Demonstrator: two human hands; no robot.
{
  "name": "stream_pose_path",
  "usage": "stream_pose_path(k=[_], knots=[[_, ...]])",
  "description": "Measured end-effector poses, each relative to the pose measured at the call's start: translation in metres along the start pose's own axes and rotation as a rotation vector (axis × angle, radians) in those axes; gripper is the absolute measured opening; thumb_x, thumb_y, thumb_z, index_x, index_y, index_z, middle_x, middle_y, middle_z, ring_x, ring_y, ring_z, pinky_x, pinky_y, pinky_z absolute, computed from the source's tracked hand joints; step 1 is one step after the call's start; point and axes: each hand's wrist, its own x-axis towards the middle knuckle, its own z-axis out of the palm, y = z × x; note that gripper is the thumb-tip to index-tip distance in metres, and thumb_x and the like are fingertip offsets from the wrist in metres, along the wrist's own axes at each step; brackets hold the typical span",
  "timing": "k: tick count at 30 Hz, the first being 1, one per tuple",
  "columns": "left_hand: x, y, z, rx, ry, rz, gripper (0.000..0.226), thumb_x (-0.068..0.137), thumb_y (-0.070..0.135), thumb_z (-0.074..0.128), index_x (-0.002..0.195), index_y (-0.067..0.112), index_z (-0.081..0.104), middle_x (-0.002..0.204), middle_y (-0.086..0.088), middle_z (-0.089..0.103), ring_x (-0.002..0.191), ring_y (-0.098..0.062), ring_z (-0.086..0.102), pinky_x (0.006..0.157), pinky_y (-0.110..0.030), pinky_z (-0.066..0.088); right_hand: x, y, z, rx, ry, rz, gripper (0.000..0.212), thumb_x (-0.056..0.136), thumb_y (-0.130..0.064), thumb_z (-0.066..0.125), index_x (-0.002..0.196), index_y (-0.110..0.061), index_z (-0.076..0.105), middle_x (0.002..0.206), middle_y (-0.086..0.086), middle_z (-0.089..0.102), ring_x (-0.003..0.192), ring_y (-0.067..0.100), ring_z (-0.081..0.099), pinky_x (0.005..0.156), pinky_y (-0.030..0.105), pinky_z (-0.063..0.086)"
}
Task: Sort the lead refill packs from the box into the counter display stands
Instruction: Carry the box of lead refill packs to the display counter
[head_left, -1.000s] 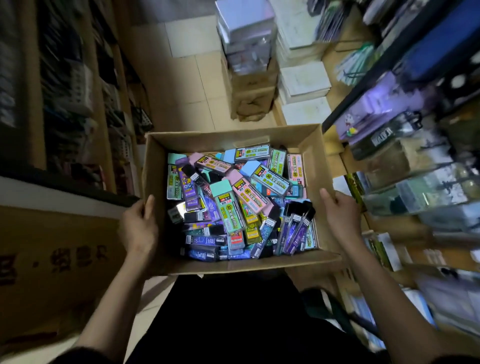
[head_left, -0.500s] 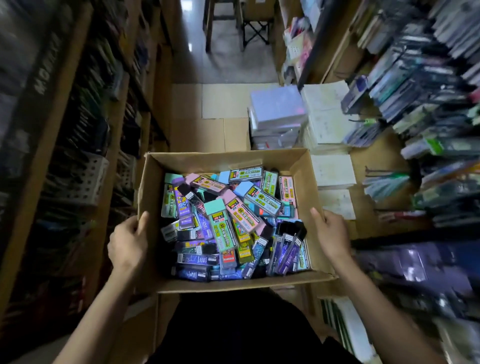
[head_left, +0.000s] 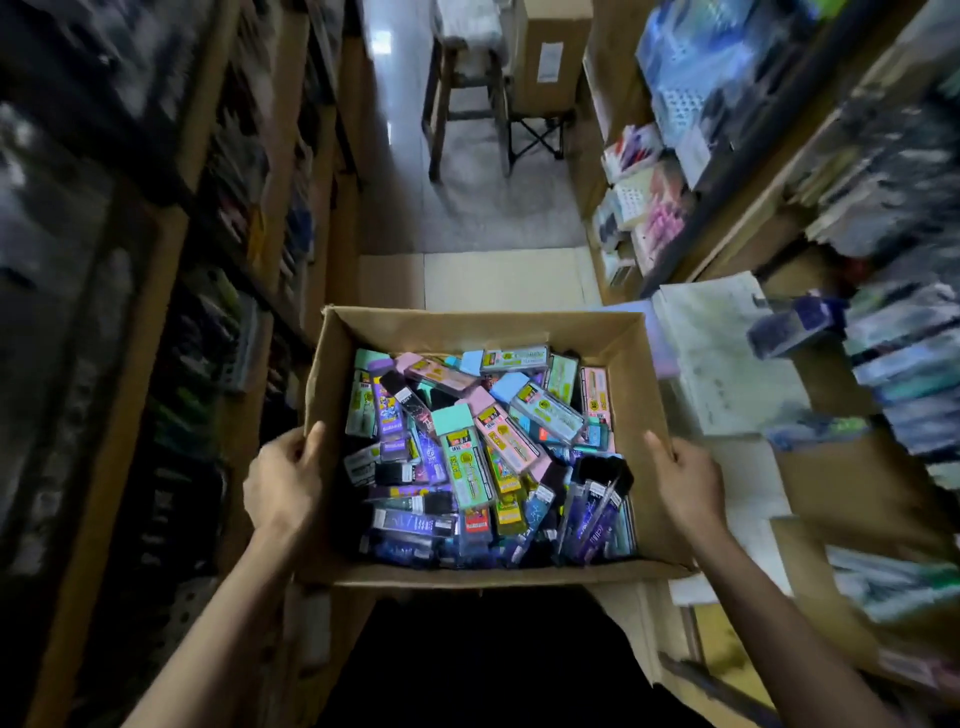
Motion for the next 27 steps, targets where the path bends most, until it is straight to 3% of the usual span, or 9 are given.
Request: stream_pose_path(k=[7,12,14,17,20,24,27], knots=[[0.156,0.085,0.002,0.025,0.021,0.019,0.039,0.093,0.043,0.047,0.090,0.009,0.067,0.089,-0.027,0.065,0.089,-0.044,0.061,0.065,-0.036,0.039,0.132,-0.106,0.040,0.024,0.046,0.014,0.055,0.093,-0.026,0.056,0.047,-0.017,0.028,0.043,-0.006,0.029,0.045,0.010,0.030,0.047,0.028,0.022],[0.262,0.149,0.021,0.003,0.033,0.018,0.039,0.095,0.042,0.046,0.089,0.009,0.067,0.087,-0.025,0.065,0.089,-0.044,0.060,0.067,-0.038,0.039,0.255,-0.172,0.068,0.020,-0.022,-0.018,0.046,0.095,-0.029,0.052,0.058,-0.002,0.048,0.054,0.011,0.049,0.056,0.019,0.043,0.053,0.034,0.035],[0.302,0.176,0.029,-0.009,0.046,-0.010,0.038,0.095,0.041,0.047,0.093,0.009,0.067,0.090,-0.026,0.065,0.092,-0.045,0.059,0.069,-0.038,0.038,0.306,-0.201,0.074,0.031,-0.043,-0.040,0.045,0.094,-0.029,0.053,0.063,0.003,0.051,0.058,0.017,0.049,0.061,0.019,0.043,0.057,0.038,0.040],[0.361,0.219,0.039,-0.028,0.046,-0.037,0.037,0.096,0.040,0.047,0.098,0.009,0.068,0.094,-0.027,0.065,0.096,-0.046,0.058,0.069,-0.037,0.036,0.375,-0.247,0.080,0.048,-0.061,-0.066,0.046,0.094,-0.027,0.053,0.059,0.001,0.049,0.056,0.011,0.043,0.058,0.017,0.040,0.054,0.034,0.031],[0.418,0.261,0.045,-0.023,0.045,-0.025,0.035,0.096,0.037,0.047,0.091,0.008,0.067,0.084,-0.023,0.065,0.091,-0.045,0.059,0.066,-0.035,0.035,0.436,-0.290,0.083,0.033,-0.061,-0.060,0.049,0.094,-0.028,0.054,0.050,-0.014,0.037,0.048,0.001,0.037,0.050,0.018,0.036,0.051,0.033,0.024],[0.503,0.314,0.062,-0.001,0.030,-0.028,0.037,0.096,0.038,0.047,0.082,0.008,0.063,0.087,-0.027,0.064,0.088,-0.045,0.060,0.066,-0.038,0.038,0.516,-0.337,0.096,0.004,-0.038,-0.061,0.050,0.094,-0.027,0.054,0.051,-0.019,0.030,0.046,-0.002,0.029,0.047,0.015,0.030,0.050,0.033,0.020],[0.574,0.352,0.081,-0.009,0.015,-0.013,0.037,0.096,0.039,0.047,0.090,0.007,0.067,0.092,-0.027,0.065,0.092,-0.045,0.060,0.069,-0.039,0.040,0.575,-0.368,0.111,-0.023,-0.012,-0.080,0.051,0.094,-0.024,0.054,0.051,-0.020,0.027,0.047,-0.003,0.027,0.046,0.012,0.027,0.048,0.033,0.017]])
